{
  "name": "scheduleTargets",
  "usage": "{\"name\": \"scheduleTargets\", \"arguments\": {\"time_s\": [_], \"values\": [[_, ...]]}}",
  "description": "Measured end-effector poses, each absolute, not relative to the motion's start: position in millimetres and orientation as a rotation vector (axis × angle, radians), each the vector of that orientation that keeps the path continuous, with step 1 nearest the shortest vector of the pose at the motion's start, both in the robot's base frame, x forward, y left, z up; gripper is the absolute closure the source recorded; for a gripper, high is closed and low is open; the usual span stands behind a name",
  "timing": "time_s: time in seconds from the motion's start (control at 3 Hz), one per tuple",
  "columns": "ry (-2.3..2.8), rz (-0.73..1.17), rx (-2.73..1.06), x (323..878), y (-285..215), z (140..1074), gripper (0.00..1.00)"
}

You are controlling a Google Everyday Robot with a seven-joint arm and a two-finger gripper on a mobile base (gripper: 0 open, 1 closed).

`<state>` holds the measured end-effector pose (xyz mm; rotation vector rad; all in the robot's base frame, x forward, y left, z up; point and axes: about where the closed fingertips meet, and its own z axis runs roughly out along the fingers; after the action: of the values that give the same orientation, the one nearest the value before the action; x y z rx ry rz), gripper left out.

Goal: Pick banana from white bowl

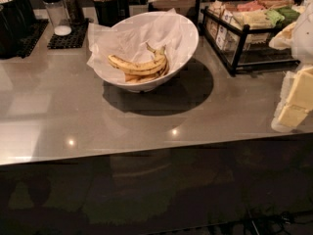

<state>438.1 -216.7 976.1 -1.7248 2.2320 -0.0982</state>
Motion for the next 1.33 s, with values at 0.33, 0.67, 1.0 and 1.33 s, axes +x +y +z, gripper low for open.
{"name": "scheduleTargets", "arguments": {"time_s": [0.33,0.67,1.0,1.33], "values": [[2.232,-0.098,-1.725,438.2,-216.6,976.2,0.00],[2.181,-0.086,-1.746,446.5,-209.1,981.2,0.00],[2.049,0.007,-1.823,468.9,-181.1,987.6,0.00],[1.888,0.138,-1.901,496.1,-140.7,993.7,0.00]]}}
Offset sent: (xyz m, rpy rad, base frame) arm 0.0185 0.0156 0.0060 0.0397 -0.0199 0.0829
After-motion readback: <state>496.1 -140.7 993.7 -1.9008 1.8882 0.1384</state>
